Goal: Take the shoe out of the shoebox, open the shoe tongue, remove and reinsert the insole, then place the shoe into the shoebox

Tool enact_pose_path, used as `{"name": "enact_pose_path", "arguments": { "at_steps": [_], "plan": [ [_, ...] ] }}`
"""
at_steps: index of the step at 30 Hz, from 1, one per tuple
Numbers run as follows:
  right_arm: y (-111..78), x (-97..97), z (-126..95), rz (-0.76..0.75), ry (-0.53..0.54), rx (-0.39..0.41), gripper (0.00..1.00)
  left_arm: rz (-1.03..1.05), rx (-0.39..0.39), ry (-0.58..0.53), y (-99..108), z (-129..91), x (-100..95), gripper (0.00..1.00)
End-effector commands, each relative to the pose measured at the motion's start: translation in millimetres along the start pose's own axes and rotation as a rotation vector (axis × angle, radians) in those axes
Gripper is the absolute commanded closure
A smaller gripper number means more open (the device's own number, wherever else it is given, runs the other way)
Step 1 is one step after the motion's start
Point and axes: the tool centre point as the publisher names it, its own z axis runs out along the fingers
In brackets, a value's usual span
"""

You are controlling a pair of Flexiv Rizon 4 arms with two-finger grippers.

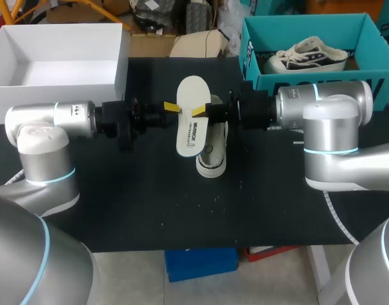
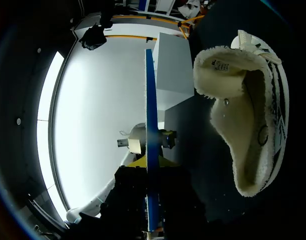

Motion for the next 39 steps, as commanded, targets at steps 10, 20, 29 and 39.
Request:
{"name": "enact_pose_path", "arguments": {
  "at_steps": [10, 20, 29, 39],
  "plan": [
    [-0.2, -0.2, 1, 0.000, -0.001, -0.003, 1.00, 0.028, 0.025, -0.017, 7, 26, -3.6, 0.62],
    [-0.2, -0.2, 1, 0.000, -0.001, -0.003, 1.00, 0.023, 0.028, -0.030, 2, 36, -2.9, 0.81],
    [-0.2, -0.2, 1, 0.000, -0.001, -0.003, 1.00, 0.026, 0.007, -0.025, 3, 36, -3.1, 0.86],
    [-0.2, -0.2, 1, 0.000, -0.001, -0.003, 1.00, 0.024, -0.013, -0.025, 3, 30, -1.1, 0.93]
  ]
}}
